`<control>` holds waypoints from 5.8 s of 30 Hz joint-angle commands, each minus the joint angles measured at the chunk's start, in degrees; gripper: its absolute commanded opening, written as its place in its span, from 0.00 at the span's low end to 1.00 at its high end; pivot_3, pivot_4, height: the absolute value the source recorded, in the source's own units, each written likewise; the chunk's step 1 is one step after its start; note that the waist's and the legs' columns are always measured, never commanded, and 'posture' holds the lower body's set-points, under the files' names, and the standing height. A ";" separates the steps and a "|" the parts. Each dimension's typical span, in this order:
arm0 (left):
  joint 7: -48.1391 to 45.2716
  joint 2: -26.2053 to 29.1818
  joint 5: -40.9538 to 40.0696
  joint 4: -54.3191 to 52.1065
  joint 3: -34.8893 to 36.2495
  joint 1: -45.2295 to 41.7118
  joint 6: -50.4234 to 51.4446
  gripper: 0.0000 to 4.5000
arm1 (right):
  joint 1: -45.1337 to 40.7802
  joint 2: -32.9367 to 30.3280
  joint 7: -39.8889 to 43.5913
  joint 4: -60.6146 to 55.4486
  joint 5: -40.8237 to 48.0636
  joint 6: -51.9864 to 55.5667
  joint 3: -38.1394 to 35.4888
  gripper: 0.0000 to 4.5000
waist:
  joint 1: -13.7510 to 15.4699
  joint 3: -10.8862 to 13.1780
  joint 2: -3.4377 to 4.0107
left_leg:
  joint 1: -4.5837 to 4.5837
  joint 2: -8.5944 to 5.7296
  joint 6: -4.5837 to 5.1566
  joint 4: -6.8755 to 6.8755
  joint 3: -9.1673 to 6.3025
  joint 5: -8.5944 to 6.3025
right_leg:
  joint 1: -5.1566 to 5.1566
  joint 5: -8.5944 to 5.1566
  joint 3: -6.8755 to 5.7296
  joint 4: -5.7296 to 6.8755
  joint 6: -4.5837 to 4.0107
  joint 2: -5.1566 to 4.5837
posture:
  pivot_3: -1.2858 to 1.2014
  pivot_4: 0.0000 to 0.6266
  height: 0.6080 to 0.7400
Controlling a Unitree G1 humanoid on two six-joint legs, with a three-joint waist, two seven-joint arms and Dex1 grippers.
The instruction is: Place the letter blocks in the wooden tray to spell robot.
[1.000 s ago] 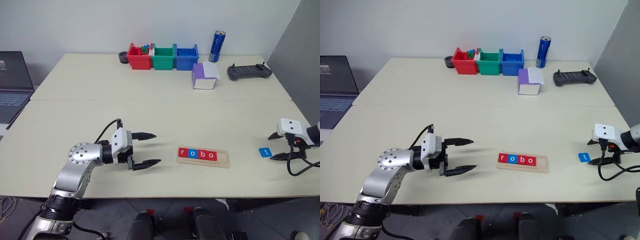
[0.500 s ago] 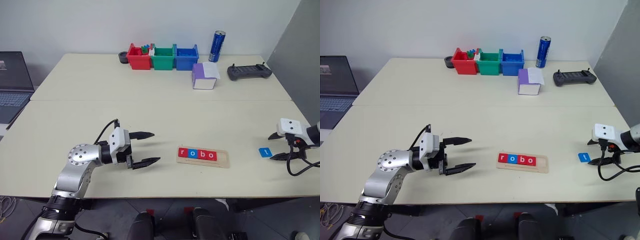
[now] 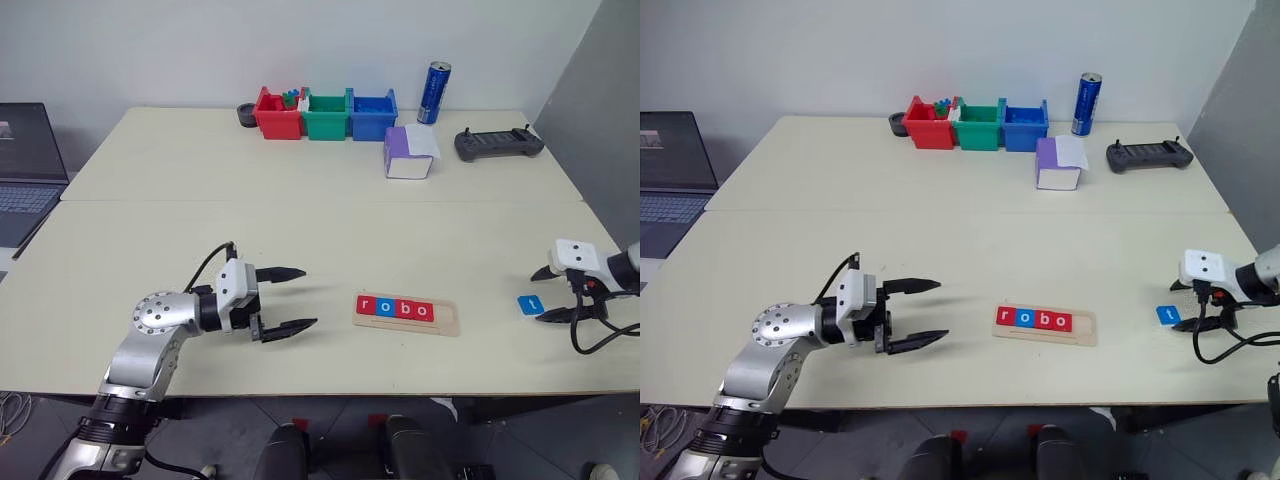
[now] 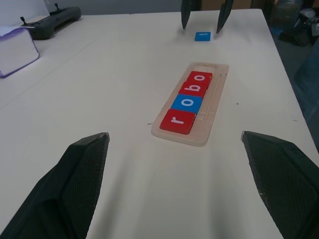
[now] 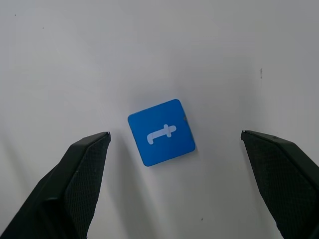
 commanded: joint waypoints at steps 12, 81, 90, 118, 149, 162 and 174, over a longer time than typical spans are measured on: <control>0.11 1.27 0.36 -1.86 0.86 0.09 -0.73 1.00 | 0.14 1.72 4.51 2.59 -3.63 -4.63 3.15 0.73 | 0.00 -0.02 -0.03 | 0.13 0.00 0.00 0.01 -0.01 0.00 | 0.13 0.00 -0.01 0.01 0.00 0.00 | 0.52 0.24 1.00; 1.17 1.20 2.08 -2.19 -0.23 0.71 -0.86 1.00 | 13.93 5.23 -10.60 -60.53 6.21 45.62 6.78 0.33 | 0.16 -0.02 0.04 | -0.01 0.01 0.00 0.02 -0.09 0.00 | 0.01 -0.15 -0.09 0.03 0.24 0.01 | 0.52 0.24 1.00; 1.08 1.11 1.96 -2.24 -0.30 0.59 -0.76 1.00 | 13.73 5.67 -10.61 -60.63 6.52 46.24 6.66 0.49 | 0.17 -0.02 0.03 | -0.01 0.01 0.00 0.03 -0.09 0.00 | 0.01 -0.14 -0.09 0.03 0.24 0.01 | 0.52 0.24 1.00; -0.05 1.24 1.46 -1.04 0.12 -1.38 -0.44 1.00 | 24.84 1.99 -16.23 -62.88 24.65 53.73 -19.73 1.00 | 0.25 -0.03 -0.02 | -0.10 0.01 0.00 0.01 -0.11 0.00 | -0.01 -0.14 -0.13 -0.03 0.25 0.00 | 0.52 0.24 1.00; 0.04 2.43 1.50 -2.20 0.91 0.17 0.16 1.00 | 13.86 3.42 3.36 -39.99 15.86 15.30 -1.75 1.00 | 0.10 -0.02 -0.01 | -0.05 0.03 0.00 0.01 -0.07 0.00 | -0.01 -0.14 -0.09 -0.02 0.25 0.02 | 0.52 0.24 1.00; 0.36 2.72 1.77 -2.63 0.88 0.64 0.19 1.00 | 9.83 8.55 1.32 -31.06 11.19 2.60 1.29 1.00 | 0.11 -0.02 -0.01 | -0.03 0.03 0.00 0.01 -0.07 0.00 | -0.01 -0.13 -0.08 0.00 0.24 0.02 | 0.52 0.24 1.00; 0.30 2.95 1.80 -3.06 0.78 0.73 0.33 1.00 | 9.11 10.08 2.44 -29.16 10.81 2.06 3.13 1.00 | 0.09 -0.02 -0.01 | -0.02 0.02 0.00 0.01 -0.07 0.00 | 0.00 -0.13 -0.06 0.02 0.23 0.02 | 0.52 0.24 1.00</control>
